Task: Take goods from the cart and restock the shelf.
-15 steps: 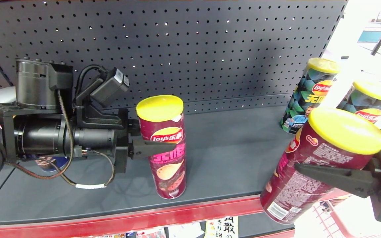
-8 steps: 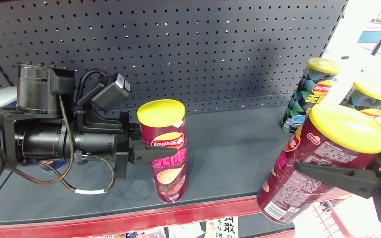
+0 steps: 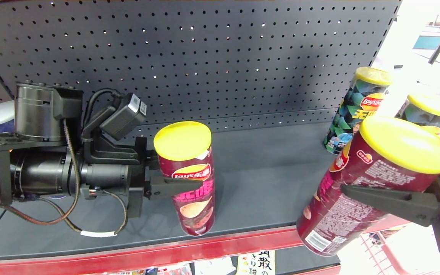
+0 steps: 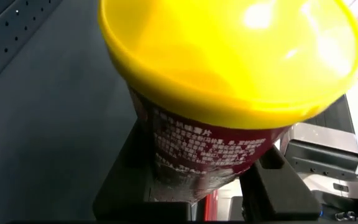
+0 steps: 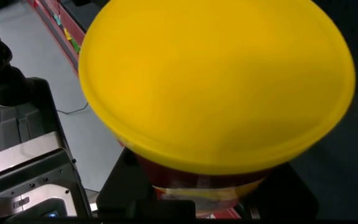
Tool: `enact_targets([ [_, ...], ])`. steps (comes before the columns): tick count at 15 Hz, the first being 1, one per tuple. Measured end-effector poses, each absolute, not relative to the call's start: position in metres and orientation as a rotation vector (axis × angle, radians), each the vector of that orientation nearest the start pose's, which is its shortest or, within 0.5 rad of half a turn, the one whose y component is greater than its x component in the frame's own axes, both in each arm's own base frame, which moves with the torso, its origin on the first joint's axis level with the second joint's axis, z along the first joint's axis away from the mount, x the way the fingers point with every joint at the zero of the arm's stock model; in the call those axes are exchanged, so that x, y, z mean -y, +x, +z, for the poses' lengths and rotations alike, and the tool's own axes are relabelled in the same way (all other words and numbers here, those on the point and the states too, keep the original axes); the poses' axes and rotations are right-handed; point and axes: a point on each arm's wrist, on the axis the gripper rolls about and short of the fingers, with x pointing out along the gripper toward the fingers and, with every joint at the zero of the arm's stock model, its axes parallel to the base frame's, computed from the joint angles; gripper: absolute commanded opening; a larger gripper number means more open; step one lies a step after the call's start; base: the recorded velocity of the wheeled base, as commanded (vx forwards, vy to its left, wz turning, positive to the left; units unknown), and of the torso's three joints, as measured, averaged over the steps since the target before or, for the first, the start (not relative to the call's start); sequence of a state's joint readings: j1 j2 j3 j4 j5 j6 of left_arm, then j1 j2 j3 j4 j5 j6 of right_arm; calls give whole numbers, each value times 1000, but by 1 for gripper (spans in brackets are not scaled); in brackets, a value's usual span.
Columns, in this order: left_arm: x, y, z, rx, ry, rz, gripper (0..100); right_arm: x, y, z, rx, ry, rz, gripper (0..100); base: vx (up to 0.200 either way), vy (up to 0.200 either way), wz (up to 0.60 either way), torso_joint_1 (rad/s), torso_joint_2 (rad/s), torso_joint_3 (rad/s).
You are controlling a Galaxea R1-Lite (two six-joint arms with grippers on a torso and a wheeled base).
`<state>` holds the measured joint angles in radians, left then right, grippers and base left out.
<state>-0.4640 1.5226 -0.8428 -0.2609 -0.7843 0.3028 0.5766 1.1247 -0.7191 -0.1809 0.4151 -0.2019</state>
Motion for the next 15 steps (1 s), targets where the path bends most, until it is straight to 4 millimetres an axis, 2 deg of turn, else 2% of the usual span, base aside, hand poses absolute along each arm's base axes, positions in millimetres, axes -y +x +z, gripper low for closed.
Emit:
enact_targets([
  [1,128,220,209,-250,189,-1284,100,-94,128,249,-132,-203,1008,0,0,0,0,0,0,0],
  [5,126,217,208,-262,184,-1284,100,-95,130,250,-133,-203,1007,0,0,0,0,0,0,0],
  [8,119,210,206,-269,178,-1269,100,-101,139,255,-130,-203,1004,0,0,0,0,0,0,0],
  [12,96,194,202,-279,163,-1197,100,-120,166,275,-97,-203,1008,0,0,0,0,0,0,0],
  [15,75,176,204,-281,120,-1107,100,-142,196,279,-109,-211,1022,0,0,0,0,0,0,0],
])
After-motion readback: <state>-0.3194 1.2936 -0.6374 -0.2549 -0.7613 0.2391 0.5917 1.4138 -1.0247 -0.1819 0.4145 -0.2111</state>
